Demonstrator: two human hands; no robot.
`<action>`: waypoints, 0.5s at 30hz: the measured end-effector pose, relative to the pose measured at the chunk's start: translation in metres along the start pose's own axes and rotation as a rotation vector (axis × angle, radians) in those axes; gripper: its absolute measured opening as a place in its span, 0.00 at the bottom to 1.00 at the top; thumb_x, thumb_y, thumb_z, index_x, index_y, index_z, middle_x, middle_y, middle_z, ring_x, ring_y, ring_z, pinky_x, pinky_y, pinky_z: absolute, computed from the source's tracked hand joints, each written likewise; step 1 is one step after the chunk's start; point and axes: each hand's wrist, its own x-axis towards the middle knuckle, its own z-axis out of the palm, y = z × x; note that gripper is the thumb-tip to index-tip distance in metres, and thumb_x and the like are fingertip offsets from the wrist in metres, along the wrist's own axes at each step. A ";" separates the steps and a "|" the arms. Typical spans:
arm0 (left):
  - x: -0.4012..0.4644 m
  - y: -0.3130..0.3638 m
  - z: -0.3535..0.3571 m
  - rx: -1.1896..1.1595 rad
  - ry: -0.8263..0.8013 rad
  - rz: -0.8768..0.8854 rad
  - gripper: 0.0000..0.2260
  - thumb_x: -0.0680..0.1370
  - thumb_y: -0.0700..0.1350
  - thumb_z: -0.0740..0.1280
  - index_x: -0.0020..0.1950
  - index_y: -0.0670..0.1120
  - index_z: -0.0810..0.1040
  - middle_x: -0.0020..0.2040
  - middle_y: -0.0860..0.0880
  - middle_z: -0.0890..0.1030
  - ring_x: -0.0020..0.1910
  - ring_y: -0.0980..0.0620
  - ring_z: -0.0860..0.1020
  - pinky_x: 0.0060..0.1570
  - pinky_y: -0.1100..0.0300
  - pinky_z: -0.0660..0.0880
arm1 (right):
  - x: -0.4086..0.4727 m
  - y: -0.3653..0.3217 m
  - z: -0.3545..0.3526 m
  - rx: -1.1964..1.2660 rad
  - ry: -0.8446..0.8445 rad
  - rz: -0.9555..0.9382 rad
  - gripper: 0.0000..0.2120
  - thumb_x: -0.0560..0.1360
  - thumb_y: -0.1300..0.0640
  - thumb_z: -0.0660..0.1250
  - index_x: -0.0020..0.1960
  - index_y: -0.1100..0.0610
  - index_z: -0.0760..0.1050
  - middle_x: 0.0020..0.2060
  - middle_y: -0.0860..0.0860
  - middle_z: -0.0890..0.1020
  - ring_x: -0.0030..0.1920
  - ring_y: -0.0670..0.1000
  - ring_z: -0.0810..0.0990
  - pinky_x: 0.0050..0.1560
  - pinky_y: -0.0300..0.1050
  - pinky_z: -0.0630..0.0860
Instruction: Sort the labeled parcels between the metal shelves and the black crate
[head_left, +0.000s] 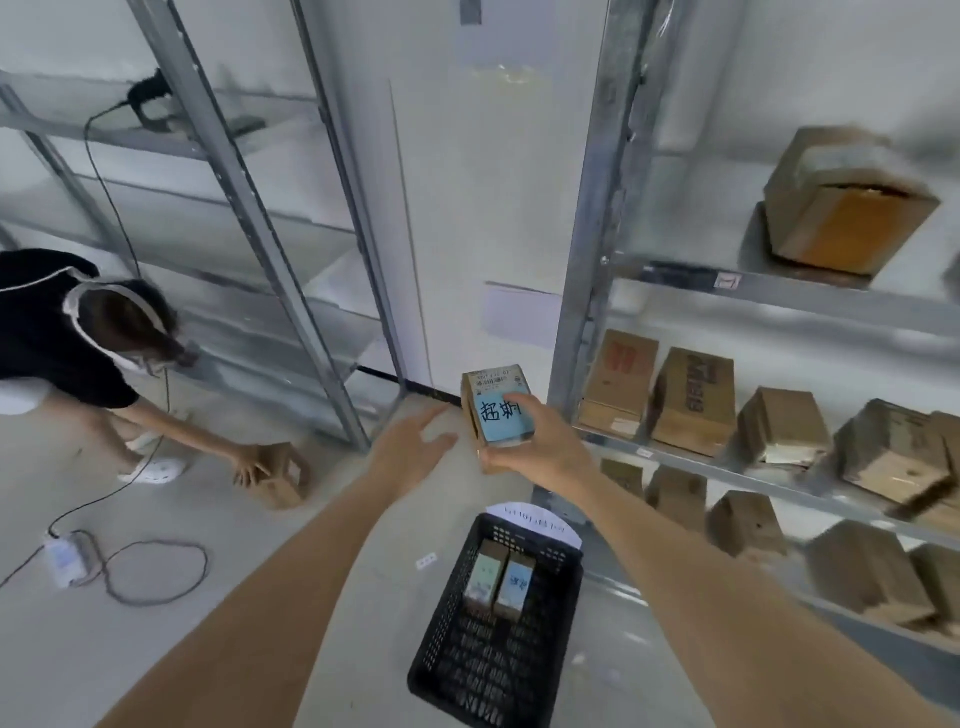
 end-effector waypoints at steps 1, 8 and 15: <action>0.012 -0.008 0.010 0.016 -0.027 -0.006 0.24 0.79 0.54 0.67 0.75 0.56 0.68 0.74 0.51 0.69 0.69 0.48 0.71 0.66 0.56 0.69 | 0.009 0.014 0.002 -0.006 0.015 0.023 0.38 0.68 0.52 0.82 0.72 0.43 0.67 0.56 0.35 0.73 0.51 0.33 0.74 0.43 0.26 0.66; 0.079 -0.085 0.094 0.112 -0.215 0.003 0.28 0.78 0.58 0.67 0.77 0.58 0.65 0.77 0.55 0.66 0.75 0.52 0.64 0.73 0.53 0.60 | 0.057 0.130 0.051 0.004 0.108 0.243 0.46 0.56 0.38 0.82 0.71 0.35 0.67 0.62 0.41 0.77 0.60 0.45 0.79 0.58 0.52 0.82; 0.134 -0.180 0.199 0.284 -0.378 0.087 0.31 0.79 0.59 0.64 0.80 0.56 0.59 0.79 0.54 0.60 0.77 0.51 0.60 0.75 0.49 0.61 | 0.067 0.253 0.119 0.011 0.210 0.451 0.44 0.60 0.42 0.82 0.71 0.35 0.65 0.66 0.39 0.72 0.63 0.42 0.74 0.60 0.45 0.78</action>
